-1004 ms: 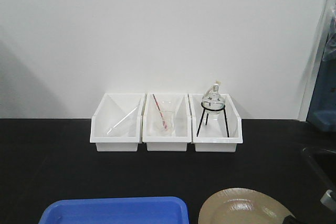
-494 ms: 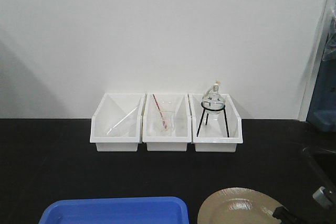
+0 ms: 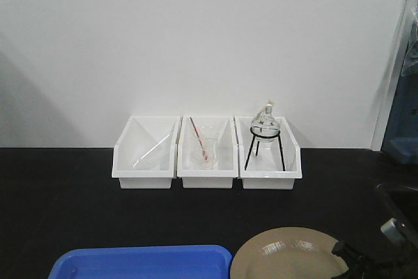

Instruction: Place disk in tray to left cabinet

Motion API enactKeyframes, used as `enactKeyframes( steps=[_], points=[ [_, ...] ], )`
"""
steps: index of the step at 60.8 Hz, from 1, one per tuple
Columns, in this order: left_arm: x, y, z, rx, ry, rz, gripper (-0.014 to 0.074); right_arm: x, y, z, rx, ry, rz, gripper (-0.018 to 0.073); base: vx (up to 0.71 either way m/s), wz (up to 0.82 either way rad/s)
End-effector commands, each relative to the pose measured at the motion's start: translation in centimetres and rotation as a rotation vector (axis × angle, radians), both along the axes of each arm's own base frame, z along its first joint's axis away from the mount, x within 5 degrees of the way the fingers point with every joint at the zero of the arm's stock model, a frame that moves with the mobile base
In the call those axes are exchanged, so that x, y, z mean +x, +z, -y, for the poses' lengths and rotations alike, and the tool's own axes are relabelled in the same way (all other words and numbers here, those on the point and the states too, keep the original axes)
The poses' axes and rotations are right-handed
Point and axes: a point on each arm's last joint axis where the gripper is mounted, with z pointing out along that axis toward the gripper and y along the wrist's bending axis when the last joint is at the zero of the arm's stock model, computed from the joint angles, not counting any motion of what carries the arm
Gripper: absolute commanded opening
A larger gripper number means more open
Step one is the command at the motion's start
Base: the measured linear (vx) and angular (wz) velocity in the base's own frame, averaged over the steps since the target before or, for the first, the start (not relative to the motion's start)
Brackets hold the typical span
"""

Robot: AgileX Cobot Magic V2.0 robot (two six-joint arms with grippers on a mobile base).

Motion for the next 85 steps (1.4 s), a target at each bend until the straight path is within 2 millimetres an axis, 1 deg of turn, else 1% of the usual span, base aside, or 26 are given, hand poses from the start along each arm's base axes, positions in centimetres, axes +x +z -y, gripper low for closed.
enactKeyframes(
  steps=[1,12,21,29,32,35,39,46,53,59,65,68,73,79,85],
  points=[
    [0.3,1.8,0.0,-0.012,0.0,0.113,0.0395,0.9,3.9,0.1,-0.019,0.007,0.148,-0.0011,0.0,0.0],
    [0.3,2.0,0.0,-0.013,0.002,0.137,0.0395,2.1,8.6,0.2,-0.022,0.008,0.306,-0.0006,0.0,0.0],
    [0.3,2.1,0.0,-0.013,0.002,0.146,0.0395,3.1,11.7,-0.5,0.063,0.035,0.384,-0.0005,0.0,0.0],
    [0.3,2.1,0.0,-0.014,0.002,0.148,0.0395,3.6,13.6,-1.1,0.177,0.03,0.433,-0.0005,0.0,0.0],
    [0.3,2.1,0.0,-0.014,0.002,0.148,0.0395,3.6,13.9,-1.6,0.195,0.038,0.453,-0.0004,0.0,0.0],
    [0.3,2.1,0.0,-0.014,0.002,0.15,0.0395,3.7,14.0,-2.5,0.188,0.061,0.476,-0.0004,0.0,0.0],
    [0.3,2.2,0.0,-0.014,0.003,0.15,0.0395,3.9,13.6,-4.3,0.191,0.105,0.477,-0.0004,0.0,0.0],
    [0.3,2.2,0.0,-0.014,0.003,0.155,0.0395,4.0,12.1,-8.6,0.249,0.166,0.431,-0.0004,0.0,0.0],
    [0.3,2.2,0.0,-0.014,0.003,0.155,0.0395,3.8,9.5,-13.5,0.26,0.246,0.377,-0.0004,0.0,0.0],
    [0.3,2.2,0.0,-0.014,0.003,0.155,0.0395,3.3,7.4,-16.7,0.268,0.302,0.335,-0.0004,0.0,0.0],
    [0.3,2.2,0.0,-0.014,0.003,0.155,0.0395,2.7,5.3,-19.4,0.249,0.385,0.313,-0.0003,0.0,0.0],
    [0.3,2.2,0.0,-0.014,0.003,0.155,0.0395,2.4,4.3,-20.1,0.22,0.43,0.31,-0.0001,0.0,0.0],
    [0.3,2.2,0.0,-0.014,0.003,0.155,0.0395,2.3,3.0,-20.8,0.169,0.475,0.313,0.0002,0.0,0.0],
    [0.3,2.2,0.0,-0.014,0.003,0.155,0.0395,2.4,2.0,-21.0,0.131,0.488,0.305,0.0019,0.0,0.0],
    [0.3,2.2,0.0,-0.014,0.003,0.155,0.0395,2.5,1.5,-21.0,0.101,0.5,0.308,0.0063,0.0,0.0]
  ],
)
